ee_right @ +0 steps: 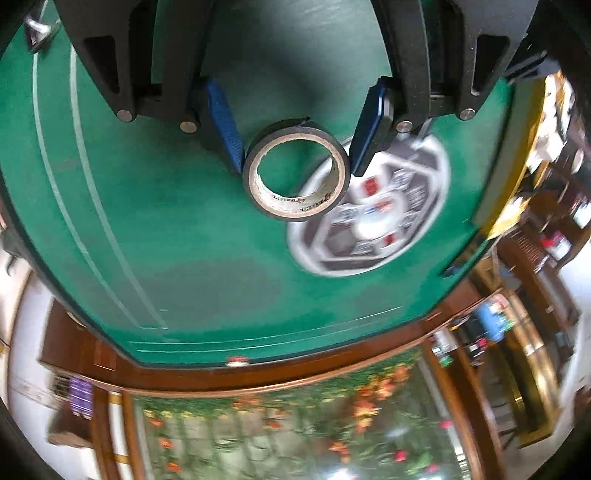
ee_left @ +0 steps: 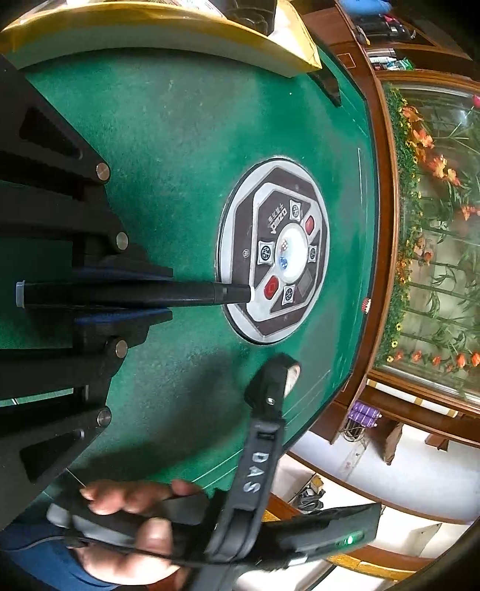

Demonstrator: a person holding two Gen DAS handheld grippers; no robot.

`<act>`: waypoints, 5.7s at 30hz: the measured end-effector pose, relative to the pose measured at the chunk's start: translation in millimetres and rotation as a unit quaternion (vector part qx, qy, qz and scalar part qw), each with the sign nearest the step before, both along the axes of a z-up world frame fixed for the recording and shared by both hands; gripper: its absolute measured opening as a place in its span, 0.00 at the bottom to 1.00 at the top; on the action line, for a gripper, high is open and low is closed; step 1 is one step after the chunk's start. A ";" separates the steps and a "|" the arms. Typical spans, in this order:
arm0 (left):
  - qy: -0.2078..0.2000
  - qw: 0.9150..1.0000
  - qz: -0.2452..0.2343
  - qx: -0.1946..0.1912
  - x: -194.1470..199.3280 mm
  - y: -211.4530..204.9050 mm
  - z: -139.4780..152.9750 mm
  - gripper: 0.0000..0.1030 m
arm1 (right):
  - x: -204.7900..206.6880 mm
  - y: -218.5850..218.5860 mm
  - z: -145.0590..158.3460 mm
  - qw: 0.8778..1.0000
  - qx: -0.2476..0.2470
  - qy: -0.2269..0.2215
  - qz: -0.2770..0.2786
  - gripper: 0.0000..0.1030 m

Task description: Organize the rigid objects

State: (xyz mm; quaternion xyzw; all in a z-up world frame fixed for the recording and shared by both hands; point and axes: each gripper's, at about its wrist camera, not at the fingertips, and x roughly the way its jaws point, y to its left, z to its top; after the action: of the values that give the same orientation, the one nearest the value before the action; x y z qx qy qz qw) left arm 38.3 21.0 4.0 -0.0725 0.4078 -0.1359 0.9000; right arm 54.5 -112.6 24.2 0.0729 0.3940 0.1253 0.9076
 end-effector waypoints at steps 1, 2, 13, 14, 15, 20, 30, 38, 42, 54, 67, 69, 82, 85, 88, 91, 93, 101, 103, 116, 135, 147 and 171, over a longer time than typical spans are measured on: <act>0.000 1.000 0.002 0.000 0.1 1.0 0.0 0.14 | -3.7 5.9 1.3 1.000 -0.001 -0.003 0.011 0.56; 0.000 1.000 0.005 -0.001 0.0 2.2 0.1 0.14 | -5.6 10.4 2.6 1.000 -0.001 -0.004 0.019 0.56; -0.017 1.000 0.019 0.001 -13.3 5.4 9.5 0.14 | -13.2 19.0 7.9 1.000 0.007 -0.007 0.028 0.56; -0.018 1.000 0.020 -0.003 -15.2 6.8 11.2 0.14 | -13.3 18.4 8.0 1.000 0.006 -0.007 0.028 0.56; -0.017 1.000 0.019 -0.007 -16.7 8.1 13.1 0.14 | -14.1 18.7 9.0 1.000 0.007 -0.009 0.028 0.56; -0.029 0.999 0.028 -0.018 -28.2 16.3 23.8 0.14 | -15.4 15.4 10.6 0.999 0.011 -0.016 0.033 0.56; -0.066 0.995 0.063 -0.038 -51.7 54.4 51.7 0.14 | -29.2 32.3 17.7 0.997 0.018 -0.034 0.062 0.56; -0.092 0.987 0.123 -0.049 -75.5 112.9 70.1 0.14 | -58.1 84.0 41.9 0.989 0.044 -0.056 0.126 0.56; -0.098 0.980 0.167 -0.052 -94.8 153.3 70.4 0.14 | -74.1 131.8 51.5 0.980 0.050 -0.060 0.184 0.56; -0.055 0.962 0.254 -0.080 -108.2 231.1 29.3 0.14 | -96.9 264.8 41.8 0.957 -0.003 -0.057 0.286 0.56; -0.040 0.959 0.275 -0.065 -99.9 242.6 16.5 0.14 | -72.7 298.0 20.7 0.959 -0.043 -0.037 0.278 0.56; -0.038 0.959 0.275 -0.062 -97.9 242.4 15.0 0.14 | -66.3 301.0 16.9 0.960 -0.045 -0.029 0.275 0.56; -0.049 0.956 0.288 -0.010 -95.4 232.5 14.5 0.14 | -69.2 301.8 10.9 0.959 -0.039 -0.044 0.276 0.56; -0.048 0.955 0.291 -0.007 -95.6 229.7 14.9 0.14 | -70.5 300.8 10.8 0.959 -0.039 -0.048 0.277 0.56; -0.048 0.955 0.294 -0.005 -96.1 228.1 15.1 0.14 | -72.5 300.3 10.1 0.959 -0.040 -0.051 0.276 0.56; -0.047 0.954 0.297 -0.002 -96.6 227.7 15.1 0.14 | -72.8 300.0 10.2 0.959 -0.041 -0.051 0.276 0.56; -0.047 0.953 0.298 -0.001 -96.7 227.4 15.4 0.14 | -72.7 299.8 10.0 0.959 -0.041 -0.052 0.276 0.56; -0.047 0.953 0.298 0.000 -96.9 227.6 15.2 0.14 | -72.1 300.1 9.3 0.959 -0.040 -0.051 0.277 0.56; -0.047 0.953 0.298 0.001 -96.9 227.6 15.2 0.14 | -72.5 299.8 9.1 0.959 -0.040 -0.051 0.277 0.56; -0.046 0.953 0.301 0.004 -98.1 227.7 14.6 0.14 | -72.6 299.9 8.7 0.959 -0.041 -0.052 0.276 0.56; -0.034 0.944 0.328 0.005 -110.8 224.0 7.7 0.28 | -74.5 297.4 8.4 0.952 -0.071 -0.083 0.286 0.57; -0.049 0.951 0.303 -0.041 -120.7 209.9 6.3 0.64 | -57.6 270.5 21.2 0.958 -0.048 -0.123 0.255 0.70; -0.058 0.937 0.335 -0.079 -107.8 221.3 9.2 0.77 | -43.3 194.6 20.7 0.973 0.038 -0.223 0.049 0.84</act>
State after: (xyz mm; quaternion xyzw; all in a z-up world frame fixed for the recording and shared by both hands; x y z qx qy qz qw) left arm -69.5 242.3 13.2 -0.2678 0.2954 0.1372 0.9067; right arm 11.2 82.0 44.8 0.0582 0.1794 0.1979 0.9619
